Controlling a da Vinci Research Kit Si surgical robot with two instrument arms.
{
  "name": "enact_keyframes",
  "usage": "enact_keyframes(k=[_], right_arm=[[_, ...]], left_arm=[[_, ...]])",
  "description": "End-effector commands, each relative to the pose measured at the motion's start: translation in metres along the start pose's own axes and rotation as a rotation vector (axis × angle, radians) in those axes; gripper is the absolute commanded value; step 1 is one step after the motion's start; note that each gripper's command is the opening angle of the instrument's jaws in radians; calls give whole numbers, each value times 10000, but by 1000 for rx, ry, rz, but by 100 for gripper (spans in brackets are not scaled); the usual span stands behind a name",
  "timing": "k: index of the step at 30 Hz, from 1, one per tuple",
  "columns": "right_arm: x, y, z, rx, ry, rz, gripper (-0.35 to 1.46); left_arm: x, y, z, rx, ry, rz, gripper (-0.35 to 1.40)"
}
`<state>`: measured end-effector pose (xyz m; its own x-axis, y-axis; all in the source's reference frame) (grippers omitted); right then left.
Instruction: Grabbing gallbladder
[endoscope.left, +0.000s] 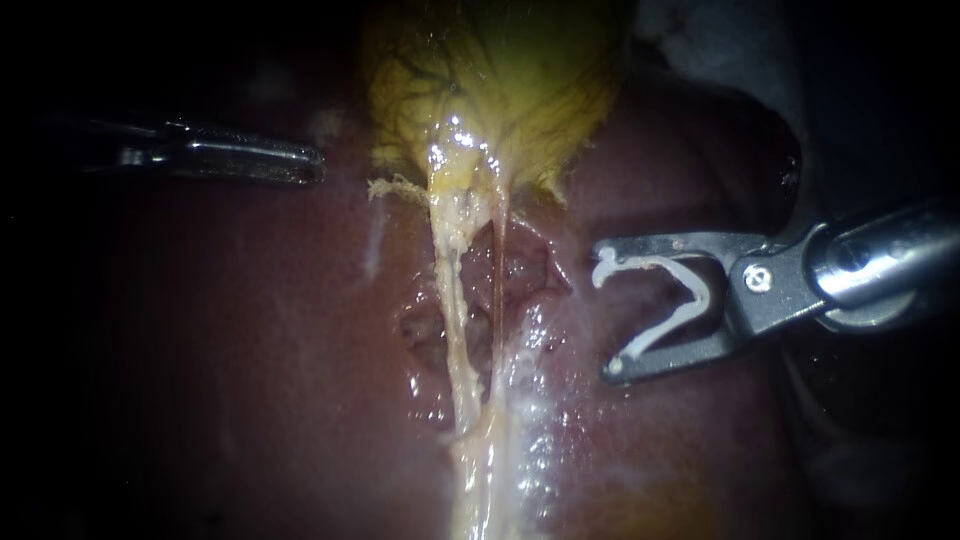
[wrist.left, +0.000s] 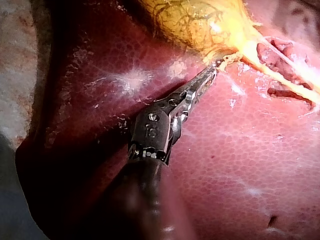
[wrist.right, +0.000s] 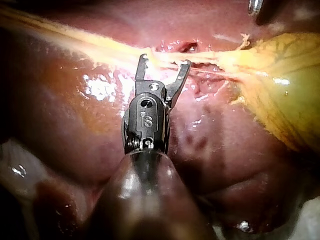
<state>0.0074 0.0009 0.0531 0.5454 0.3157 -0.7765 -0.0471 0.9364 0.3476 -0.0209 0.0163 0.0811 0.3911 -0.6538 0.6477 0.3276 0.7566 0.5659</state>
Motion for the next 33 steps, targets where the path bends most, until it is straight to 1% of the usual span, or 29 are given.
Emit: enact_keyframes(k=[1,4,5,6,8,11,12,19,22,28,33], right_arm=[[0,0,0,0,0,0,57],[0,0,0,1,0,0,57],[0,0,0,1,0,0,57],[0,0,-1,1,0,0,57],[0,0,-1,1,0,0,57],[0,0,-1,1,0,0,57],[0,0,-1,1,0,0,57],[0,0,-1,1,0,0,57],[0,0,-1,1,0,0,57],[0,0,-1,1,0,0,57],[0,0,-1,1,0,0,57]], left_arm=[[0,0,0,0,0,0,-35],[-1,0,1,-1,0,-1,-35],[-1,0,2,-1,-1,-1,-25],[-2,0,3,-1,-1,-1,-5],[-2,0,3,-1,-1,-1,26],[-2,1,3,-1,0,5,46],[-2,1,3,-1,0,5,49],[-4,1,6,-2,-1,4,56],[-5,0,10,-1,-1,3,56],[-8,-2,25,1,-1,1,56],[-10,-4,45,12,-1,0,56]])
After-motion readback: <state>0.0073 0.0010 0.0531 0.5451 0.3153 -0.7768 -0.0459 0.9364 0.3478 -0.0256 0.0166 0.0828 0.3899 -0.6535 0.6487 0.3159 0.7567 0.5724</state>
